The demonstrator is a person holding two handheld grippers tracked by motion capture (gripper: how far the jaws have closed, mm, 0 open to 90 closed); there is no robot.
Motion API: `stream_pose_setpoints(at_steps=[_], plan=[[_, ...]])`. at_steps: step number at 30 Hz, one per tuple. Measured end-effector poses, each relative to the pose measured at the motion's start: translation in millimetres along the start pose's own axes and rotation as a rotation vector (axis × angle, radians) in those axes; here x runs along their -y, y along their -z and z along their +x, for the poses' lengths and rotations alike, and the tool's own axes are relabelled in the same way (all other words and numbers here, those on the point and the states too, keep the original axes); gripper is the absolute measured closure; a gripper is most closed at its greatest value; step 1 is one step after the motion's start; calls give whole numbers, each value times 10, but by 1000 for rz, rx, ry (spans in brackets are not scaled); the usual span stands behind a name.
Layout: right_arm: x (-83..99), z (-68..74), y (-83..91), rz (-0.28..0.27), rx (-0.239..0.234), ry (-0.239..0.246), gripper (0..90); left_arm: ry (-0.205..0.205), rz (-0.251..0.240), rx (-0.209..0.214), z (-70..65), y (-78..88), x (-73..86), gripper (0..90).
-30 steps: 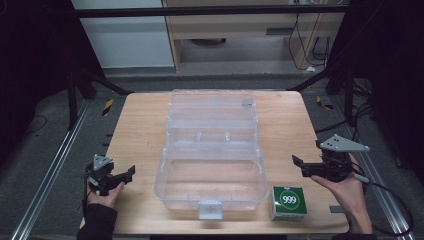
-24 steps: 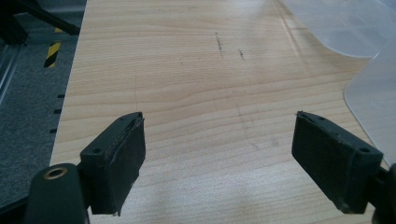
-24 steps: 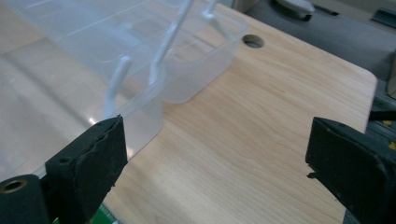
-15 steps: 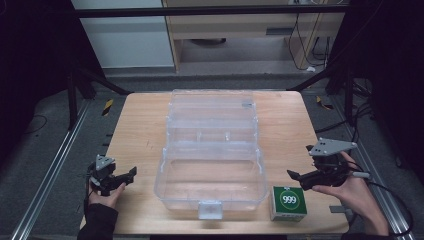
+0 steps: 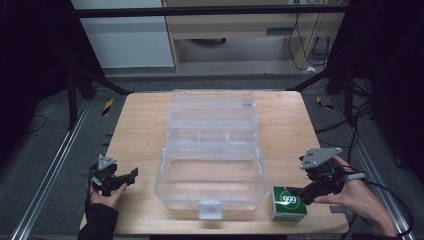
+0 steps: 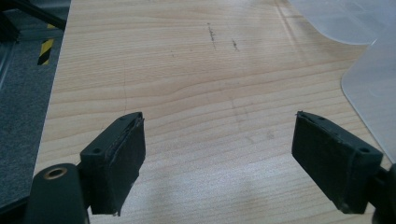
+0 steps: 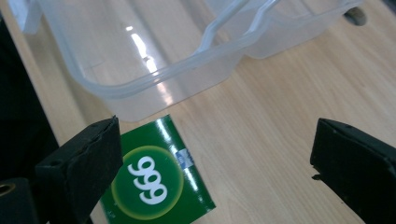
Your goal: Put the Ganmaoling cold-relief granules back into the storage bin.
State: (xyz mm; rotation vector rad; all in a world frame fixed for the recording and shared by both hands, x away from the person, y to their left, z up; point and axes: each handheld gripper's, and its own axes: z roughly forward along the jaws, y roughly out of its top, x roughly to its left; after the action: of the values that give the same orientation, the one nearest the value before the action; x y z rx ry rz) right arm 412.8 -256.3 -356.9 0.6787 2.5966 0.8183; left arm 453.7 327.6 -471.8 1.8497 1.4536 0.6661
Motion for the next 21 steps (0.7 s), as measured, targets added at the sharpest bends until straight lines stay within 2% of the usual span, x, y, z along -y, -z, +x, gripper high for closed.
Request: stream_pose_setpoints(at_steps=[8, 21], plan=[[15, 86, -105, 81, -53, 42, 27, -3, 3, 2, 0, -3, 1, 169], [90, 189, -231, 148, -94, 82, 22, -9, 7, 4, -9, -9, 2, 168]])
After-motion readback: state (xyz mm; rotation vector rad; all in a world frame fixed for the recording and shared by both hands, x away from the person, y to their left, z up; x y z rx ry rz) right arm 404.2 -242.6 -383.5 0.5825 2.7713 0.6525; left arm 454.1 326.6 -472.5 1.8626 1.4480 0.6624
